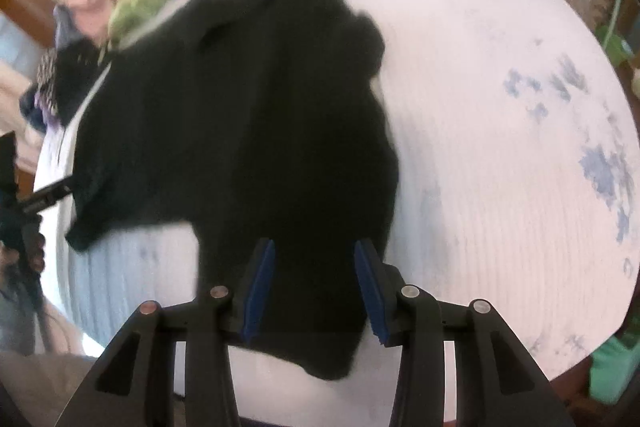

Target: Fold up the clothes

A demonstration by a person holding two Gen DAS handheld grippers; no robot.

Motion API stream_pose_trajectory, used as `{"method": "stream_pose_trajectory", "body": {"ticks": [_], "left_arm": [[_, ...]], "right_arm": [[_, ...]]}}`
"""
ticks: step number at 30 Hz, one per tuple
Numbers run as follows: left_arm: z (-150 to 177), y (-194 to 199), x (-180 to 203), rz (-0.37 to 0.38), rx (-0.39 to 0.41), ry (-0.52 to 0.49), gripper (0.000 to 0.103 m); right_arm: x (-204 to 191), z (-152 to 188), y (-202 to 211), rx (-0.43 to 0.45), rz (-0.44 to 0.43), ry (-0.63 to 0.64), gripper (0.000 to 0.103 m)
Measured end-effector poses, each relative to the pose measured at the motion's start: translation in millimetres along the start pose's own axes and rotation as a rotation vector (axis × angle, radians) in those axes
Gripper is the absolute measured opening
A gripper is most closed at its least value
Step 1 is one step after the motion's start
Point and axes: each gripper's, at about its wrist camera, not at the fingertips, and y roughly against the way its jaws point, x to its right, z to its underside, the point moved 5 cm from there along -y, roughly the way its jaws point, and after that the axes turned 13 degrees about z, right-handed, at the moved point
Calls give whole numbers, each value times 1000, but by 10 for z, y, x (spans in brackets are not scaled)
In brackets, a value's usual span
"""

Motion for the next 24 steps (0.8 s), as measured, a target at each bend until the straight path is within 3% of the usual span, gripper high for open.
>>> {"method": "stream_pose_trajectory", "body": {"ticks": [4, 8, 10, 14, 18, 24], "left_arm": [[379, 102, -190, -50, 47, 130, 88], [615, -28, -111, -167, 39, 148, 85], [637, 36, 59, -163, 73, 167, 85], [726, 162, 798, -49, 142, 80, 85], [914, -46, 1581, 81, 114, -36, 85], [1091, -350, 2274, 167, 57, -150, 85]], "right_arm": [[158, 144, -68, 7, -68, 64, 42], [182, 158, 13, 105, -200, 132, 42], [56, 161, -2, 138, -238, 206, 42], [-81, 260, -185, 91, -210, 281, 42], [69, 471, -143, 92, -198, 270, 41], [216, 869, 60, 162, -159, 320, 42]]}}
